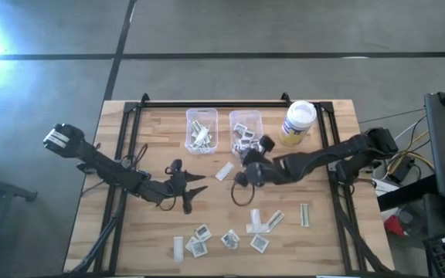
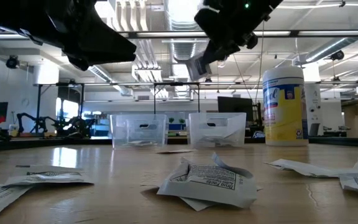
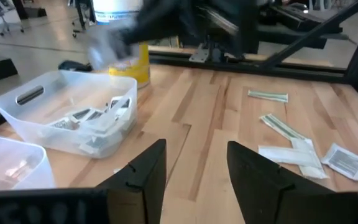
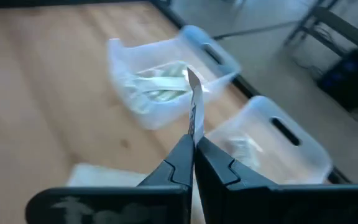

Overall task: Pick & Place First Aid Supplies
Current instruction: Put the gray towelette pack into the right transparent bin

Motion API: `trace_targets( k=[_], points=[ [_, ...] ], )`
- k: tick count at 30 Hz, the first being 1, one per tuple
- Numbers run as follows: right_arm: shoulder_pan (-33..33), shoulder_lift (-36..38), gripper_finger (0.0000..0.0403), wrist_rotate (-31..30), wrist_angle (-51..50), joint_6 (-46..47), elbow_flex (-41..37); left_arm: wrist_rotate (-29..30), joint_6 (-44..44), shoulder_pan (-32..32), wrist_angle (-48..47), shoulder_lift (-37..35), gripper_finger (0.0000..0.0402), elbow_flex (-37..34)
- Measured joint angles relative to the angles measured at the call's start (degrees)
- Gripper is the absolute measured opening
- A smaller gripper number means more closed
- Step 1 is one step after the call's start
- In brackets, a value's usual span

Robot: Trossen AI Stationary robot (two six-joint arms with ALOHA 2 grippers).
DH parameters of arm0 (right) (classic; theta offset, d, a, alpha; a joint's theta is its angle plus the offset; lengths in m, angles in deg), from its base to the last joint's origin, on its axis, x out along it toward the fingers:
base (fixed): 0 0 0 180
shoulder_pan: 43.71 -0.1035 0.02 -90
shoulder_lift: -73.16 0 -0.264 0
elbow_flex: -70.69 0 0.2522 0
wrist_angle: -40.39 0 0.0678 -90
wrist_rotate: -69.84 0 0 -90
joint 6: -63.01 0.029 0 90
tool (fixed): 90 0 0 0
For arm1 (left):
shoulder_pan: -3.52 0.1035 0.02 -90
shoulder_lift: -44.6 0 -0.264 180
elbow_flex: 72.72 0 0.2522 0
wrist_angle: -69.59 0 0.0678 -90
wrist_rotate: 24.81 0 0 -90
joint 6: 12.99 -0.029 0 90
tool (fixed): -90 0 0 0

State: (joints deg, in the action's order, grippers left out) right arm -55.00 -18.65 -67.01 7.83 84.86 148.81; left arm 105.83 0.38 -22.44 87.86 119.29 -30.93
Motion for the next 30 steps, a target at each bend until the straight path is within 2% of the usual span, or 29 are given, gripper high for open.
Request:
trace_targets(
  k=[8, 15, 21, 26, 30],
  points=[
    [8.25, -0.19, 0.0008, 0.80, -1.47, 0.99, -0.97, -0.65, 3.93, 0.00, -4.00, -0.01, 0.0163, 0.00],
    [13.08, -0.22, 0.0008, 10.08, -2.24, 4.75, -2.75, -0.85, 6.10, 0.00, -7.35, -0.01, 0.0163, 0.00],
    [15.92, -0.22, 0.0008, 15.31, -2.20, 7.68, -4.55, -1.85, 7.79, 0.00, -8.31, -0.01, 0.0163, 0.00],
    [17.15, -0.22, 0.0010, 15.48, -2.22, 8.64, -6.23, -2.62, 8.16, -0.02, -8.55, -0.01, 0.0163, 0.00],
    [17.57, -0.20, 0.0028, 15.87, -2.26, 11.02, -6.84, -2.64, 8.16, -0.02, -8.56, -0.01, 0.0163, 0.00]
  ],
)
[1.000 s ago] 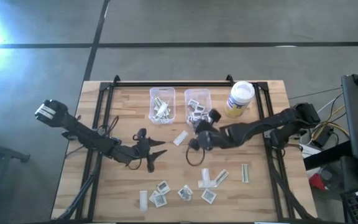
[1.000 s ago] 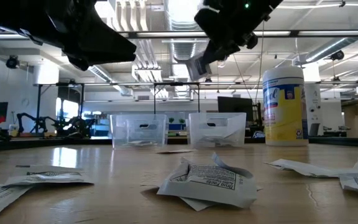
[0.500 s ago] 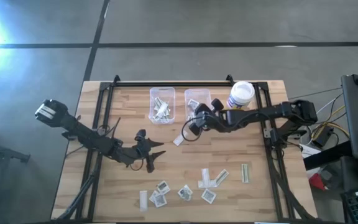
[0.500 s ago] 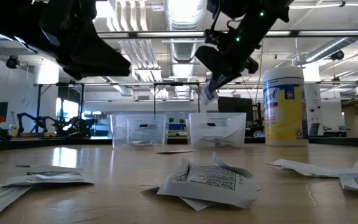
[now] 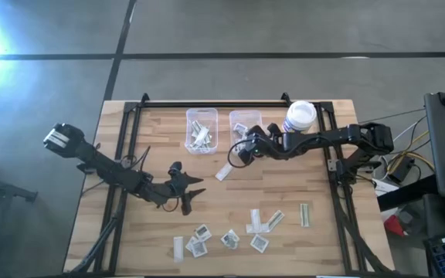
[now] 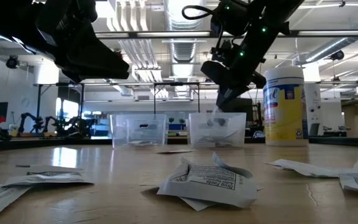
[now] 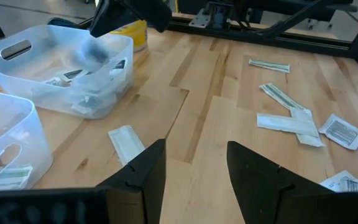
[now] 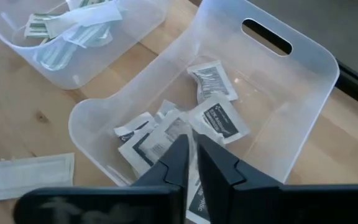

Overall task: Pick & Place First Aid Supplies
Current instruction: Put the gray towelette pack into the right transparent bin, then put the green bandage pack into the left transparent bin

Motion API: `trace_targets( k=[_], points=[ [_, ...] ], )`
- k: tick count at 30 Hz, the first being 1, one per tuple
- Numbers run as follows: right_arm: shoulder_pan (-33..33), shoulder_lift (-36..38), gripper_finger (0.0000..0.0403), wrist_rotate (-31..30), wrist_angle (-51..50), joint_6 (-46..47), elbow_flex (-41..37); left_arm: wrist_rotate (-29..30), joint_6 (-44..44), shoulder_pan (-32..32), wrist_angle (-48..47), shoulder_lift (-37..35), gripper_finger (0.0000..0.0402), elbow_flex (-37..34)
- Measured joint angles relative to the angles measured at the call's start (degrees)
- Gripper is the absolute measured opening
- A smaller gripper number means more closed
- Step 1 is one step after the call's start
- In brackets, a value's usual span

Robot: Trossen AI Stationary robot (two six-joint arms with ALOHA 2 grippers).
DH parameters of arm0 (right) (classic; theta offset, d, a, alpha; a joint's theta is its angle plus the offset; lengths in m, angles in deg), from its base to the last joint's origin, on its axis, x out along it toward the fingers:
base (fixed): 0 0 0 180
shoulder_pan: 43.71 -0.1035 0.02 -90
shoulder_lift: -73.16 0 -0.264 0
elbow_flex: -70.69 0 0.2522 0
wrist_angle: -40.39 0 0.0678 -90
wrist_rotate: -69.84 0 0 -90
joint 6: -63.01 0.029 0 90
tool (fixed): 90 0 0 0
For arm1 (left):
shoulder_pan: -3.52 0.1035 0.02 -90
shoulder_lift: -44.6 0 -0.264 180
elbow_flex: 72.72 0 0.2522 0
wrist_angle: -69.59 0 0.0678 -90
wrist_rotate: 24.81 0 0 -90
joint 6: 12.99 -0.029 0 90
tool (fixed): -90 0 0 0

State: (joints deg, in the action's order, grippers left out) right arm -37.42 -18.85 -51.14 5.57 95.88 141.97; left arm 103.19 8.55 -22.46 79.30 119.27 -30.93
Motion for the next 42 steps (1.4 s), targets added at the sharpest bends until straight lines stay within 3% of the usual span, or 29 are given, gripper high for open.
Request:
trace_targets(
  k=[9, 16, 25, 35, 42],
  points=[
    [0.04, 0.80, 0.0106, 0.28, -0.23, -0.34, 0.11, -0.03, 0.00, 0.00, -0.01, 0.00, 0.0163, 0.00],
    [-1.58, 5.57, 0.0132, 10.22, -3.31, 0.03, 0.11, -0.09, 1.35, 0.00, -1.92, 0.00, 0.0163, 0.00],
    [-13.23, 10.04, 0.0124, 11.56, -4.38, 3.23, 0.11, -1.01, 3.96, 0.00, -4.05, 0.00, 0.0163, 0.00],
    [-26.49, 9.64, 0.0104, 11.57, -5.07, 10.28, 0.07, -3.70, 5.27, 0.00, -4.51, 0.00, 0.0163, 0.00],
    [-32.37, 9.51, 0.0091, 11.56, -5.53, 13.68, 0.07, -4.66, 3.53, 0.00, -4.78, 0.00, 0.0163, 0.00]
  ],
)
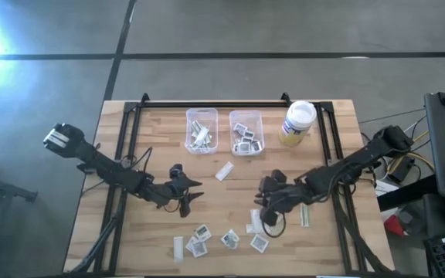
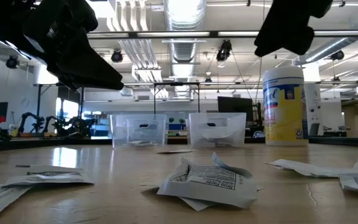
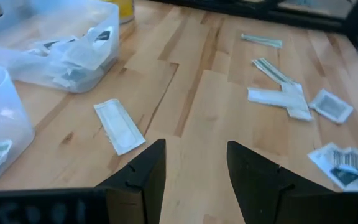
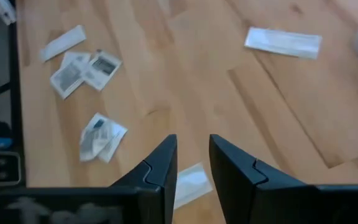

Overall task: Pick & Place First Aid Supplies
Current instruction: Put the green bandage pack into the left transparent bin

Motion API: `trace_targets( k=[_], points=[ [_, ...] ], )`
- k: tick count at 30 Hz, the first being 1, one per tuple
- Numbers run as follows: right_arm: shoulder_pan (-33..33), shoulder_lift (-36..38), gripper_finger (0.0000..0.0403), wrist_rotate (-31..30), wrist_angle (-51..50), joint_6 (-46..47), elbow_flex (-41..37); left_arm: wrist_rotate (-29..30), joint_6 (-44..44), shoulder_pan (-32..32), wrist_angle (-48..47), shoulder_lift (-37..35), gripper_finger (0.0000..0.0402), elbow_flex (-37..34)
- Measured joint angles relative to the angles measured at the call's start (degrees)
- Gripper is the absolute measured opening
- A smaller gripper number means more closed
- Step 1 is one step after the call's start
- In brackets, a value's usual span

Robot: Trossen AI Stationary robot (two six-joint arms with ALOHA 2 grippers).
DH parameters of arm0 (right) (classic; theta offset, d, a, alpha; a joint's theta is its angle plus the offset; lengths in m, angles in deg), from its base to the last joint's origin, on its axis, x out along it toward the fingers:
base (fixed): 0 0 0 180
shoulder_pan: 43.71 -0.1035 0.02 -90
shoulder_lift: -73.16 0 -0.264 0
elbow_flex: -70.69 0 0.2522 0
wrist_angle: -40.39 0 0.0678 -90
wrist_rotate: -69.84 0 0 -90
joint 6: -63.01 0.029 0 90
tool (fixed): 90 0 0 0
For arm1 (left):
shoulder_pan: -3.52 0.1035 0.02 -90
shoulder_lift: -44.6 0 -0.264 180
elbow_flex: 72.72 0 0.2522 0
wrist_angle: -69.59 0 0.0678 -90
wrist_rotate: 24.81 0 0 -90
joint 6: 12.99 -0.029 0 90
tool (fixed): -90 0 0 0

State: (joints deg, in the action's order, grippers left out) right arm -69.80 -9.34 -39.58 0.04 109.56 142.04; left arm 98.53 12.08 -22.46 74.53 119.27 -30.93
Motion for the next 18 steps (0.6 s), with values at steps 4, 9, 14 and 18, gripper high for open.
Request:
trace_targets(
  k=[4, 9, 14, 18],
  points=[
    [-1.46, -0.02, 0.0083, -0.05, 0.15, 0.02, 0.00, -2.04, -5.12, 0.00, 0.02, 0.02, 0.0163, 0.00],
    [-1.44, -0.02, 0.0074, -0.22, 0.19, 0.02, 0.00, -2.84, -10.86, 0.00, 0.03, 0.07, 0.0163, 0.35],
    [-1.42, -0.07, 0.0068, -0.22, 0.20, -0.06, 0.00, -2.82, -19.11, 0.01, 0.06, 1.07, 0.0163, 2.07],
    [-1.40, -0.07, 0.0072, -0.26, 0.26, -0.04, 0.00, -2.77, -25.20, 0.41, -1.01, 4.14, 0.0163, 5.85]
  ],
)
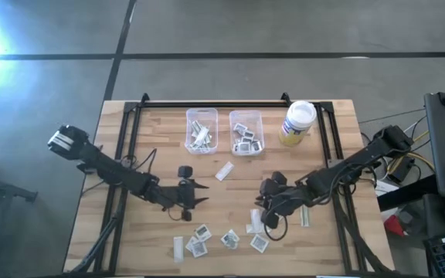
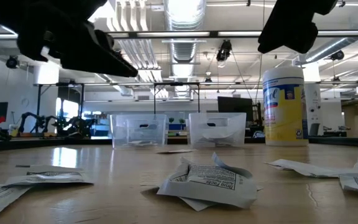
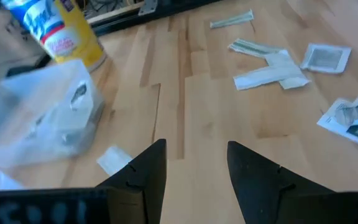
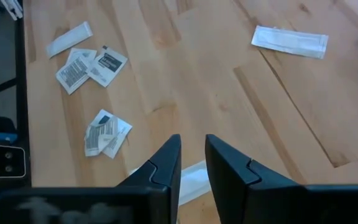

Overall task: Pick & Place First Aid Supplies
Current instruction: Put the green bandage pack into the left transparent bin

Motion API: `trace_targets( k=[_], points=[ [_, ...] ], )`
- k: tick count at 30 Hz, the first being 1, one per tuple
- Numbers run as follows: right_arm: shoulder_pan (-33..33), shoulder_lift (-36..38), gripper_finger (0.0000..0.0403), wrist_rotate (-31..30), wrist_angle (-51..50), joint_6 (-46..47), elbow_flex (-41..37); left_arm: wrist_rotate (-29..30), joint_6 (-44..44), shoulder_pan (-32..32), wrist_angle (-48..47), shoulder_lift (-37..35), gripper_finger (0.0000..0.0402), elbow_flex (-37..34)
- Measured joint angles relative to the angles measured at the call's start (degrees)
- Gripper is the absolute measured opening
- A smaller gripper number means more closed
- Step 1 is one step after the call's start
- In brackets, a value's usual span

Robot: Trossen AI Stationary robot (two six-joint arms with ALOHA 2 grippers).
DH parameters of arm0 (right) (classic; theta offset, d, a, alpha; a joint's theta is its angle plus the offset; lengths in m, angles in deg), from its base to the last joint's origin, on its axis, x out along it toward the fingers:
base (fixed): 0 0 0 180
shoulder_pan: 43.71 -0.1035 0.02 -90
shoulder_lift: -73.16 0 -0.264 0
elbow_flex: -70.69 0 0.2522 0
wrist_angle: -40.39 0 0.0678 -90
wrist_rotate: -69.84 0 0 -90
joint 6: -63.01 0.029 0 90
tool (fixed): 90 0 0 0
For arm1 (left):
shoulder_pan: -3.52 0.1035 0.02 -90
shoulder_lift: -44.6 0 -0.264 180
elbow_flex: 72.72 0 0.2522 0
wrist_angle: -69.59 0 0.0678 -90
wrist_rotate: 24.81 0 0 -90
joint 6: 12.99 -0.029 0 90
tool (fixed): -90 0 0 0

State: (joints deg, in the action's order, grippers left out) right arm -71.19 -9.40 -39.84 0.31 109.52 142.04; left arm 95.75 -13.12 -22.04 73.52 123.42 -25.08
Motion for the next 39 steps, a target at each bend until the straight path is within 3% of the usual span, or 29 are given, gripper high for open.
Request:
trace_targets(
  k=[7, 12, 26, 39],
  points=[
    [-0.02, 0.00, 0.0081, -1.45, 0.05, -0.01, -0.04, 0.04, -5.58, 3.42, -11.02, 5.18, 0.0163, 8.57],
    [-0.02, 0.00, 0.0078, -1.47, 0.04, -0.05, -0.04, 0.10, 2.48, 6.15, -16.31, 7.74, 0.0163, 12.19],
    [-0.02, -0.01, 0.0059, -1.47, 0.03, -0.10, -0.31, -0.28, 2.26, 8.54, -7.65, 19.87, 0.0163, 12.96],
    [-0.02, -0.02, 0.0068, -1.87, 0.30, 0.02, -0.60, -1.06, 19.86, 15.06, -7.48, 24.07, 0.0163, 14.74]
  ],
)
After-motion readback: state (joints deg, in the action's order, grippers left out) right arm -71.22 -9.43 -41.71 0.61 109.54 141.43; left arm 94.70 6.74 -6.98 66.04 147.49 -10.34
